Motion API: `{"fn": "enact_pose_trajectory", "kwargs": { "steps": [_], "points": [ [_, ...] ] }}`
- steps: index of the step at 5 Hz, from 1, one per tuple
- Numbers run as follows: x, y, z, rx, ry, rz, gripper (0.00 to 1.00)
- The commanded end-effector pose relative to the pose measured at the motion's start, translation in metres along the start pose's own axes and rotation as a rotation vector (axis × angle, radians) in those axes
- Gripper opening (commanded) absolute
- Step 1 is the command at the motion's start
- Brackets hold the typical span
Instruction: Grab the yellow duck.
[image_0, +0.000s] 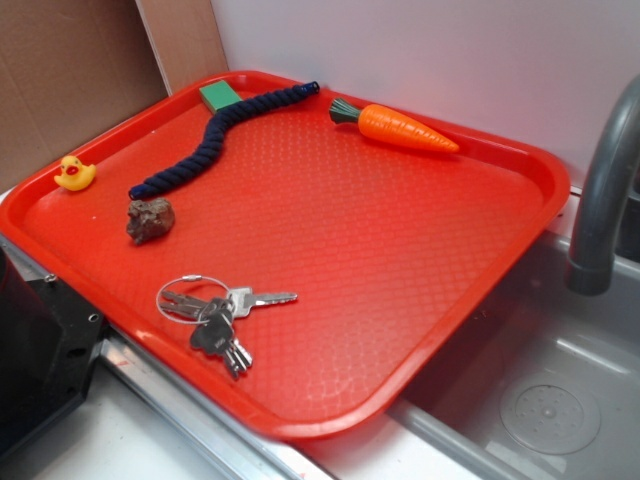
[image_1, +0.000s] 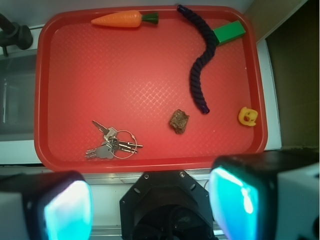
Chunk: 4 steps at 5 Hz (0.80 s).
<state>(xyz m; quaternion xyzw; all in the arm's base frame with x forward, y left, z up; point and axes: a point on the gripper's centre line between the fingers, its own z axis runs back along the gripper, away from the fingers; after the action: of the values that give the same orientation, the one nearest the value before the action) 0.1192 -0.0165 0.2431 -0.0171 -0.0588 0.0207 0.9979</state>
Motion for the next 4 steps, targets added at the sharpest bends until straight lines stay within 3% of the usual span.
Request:
{"fn": "enact_pose_trajectory", "kwargs": {
  "steps": [1, 2, 3, 4],
  "points": [
    [0.0, 0.0, 0.0, 0.0, 0.0, 0.0, 1.0],
    [0.01, 0.051, -0.05, 0.046, 0.045, 0.229, 1.0],
    [0.008, 0.097, -0.084, 0.013, 0.051, 0.483, 1.0],
    [0.009, 0.126, -0.115, 0.039, 0.023, 0.731, 1.0]
  ]
}}
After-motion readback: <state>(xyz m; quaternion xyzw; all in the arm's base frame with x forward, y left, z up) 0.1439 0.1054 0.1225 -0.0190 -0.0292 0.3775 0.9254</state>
